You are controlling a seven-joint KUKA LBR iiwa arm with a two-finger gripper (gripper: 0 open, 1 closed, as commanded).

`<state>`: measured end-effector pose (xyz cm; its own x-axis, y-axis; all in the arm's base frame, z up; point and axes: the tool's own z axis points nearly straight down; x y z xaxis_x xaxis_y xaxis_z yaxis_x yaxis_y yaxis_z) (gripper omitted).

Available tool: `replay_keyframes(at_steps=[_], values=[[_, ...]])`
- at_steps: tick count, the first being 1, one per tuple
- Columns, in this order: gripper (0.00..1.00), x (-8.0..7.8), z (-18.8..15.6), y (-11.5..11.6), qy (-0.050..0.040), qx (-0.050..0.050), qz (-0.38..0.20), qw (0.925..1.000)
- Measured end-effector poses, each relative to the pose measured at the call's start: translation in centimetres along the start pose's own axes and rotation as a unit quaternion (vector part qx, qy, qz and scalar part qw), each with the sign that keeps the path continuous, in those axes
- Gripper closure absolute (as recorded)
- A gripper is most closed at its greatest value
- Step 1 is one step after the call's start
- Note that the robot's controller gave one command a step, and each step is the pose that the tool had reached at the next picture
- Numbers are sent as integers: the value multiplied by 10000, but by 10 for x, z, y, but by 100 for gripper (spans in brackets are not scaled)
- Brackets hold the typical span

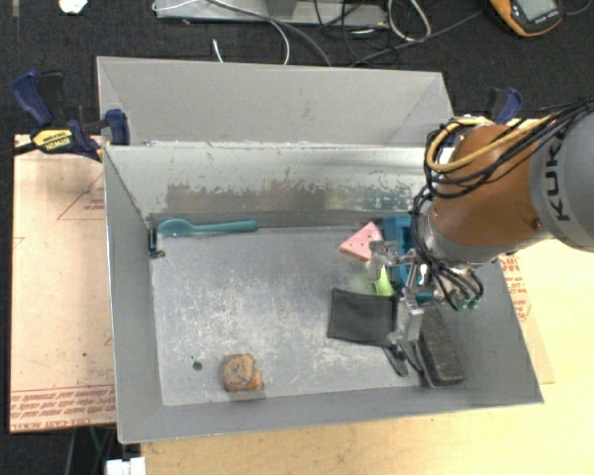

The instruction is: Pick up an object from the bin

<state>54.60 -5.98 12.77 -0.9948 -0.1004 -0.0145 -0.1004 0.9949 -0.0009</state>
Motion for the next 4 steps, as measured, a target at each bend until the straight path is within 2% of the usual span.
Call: replay_keyframes(at_steps=[1, 2, 3, 4], values=[[0, 3, 26, 7, 82, -13, 1031, 9946], [0, 21, 55, 17, 21, -12, -123, 9999], [100, 18, 57, 19, 54, -13, 1481, 9890], [100, 18, 57, 19, 54, -13, 1479, 9890]])
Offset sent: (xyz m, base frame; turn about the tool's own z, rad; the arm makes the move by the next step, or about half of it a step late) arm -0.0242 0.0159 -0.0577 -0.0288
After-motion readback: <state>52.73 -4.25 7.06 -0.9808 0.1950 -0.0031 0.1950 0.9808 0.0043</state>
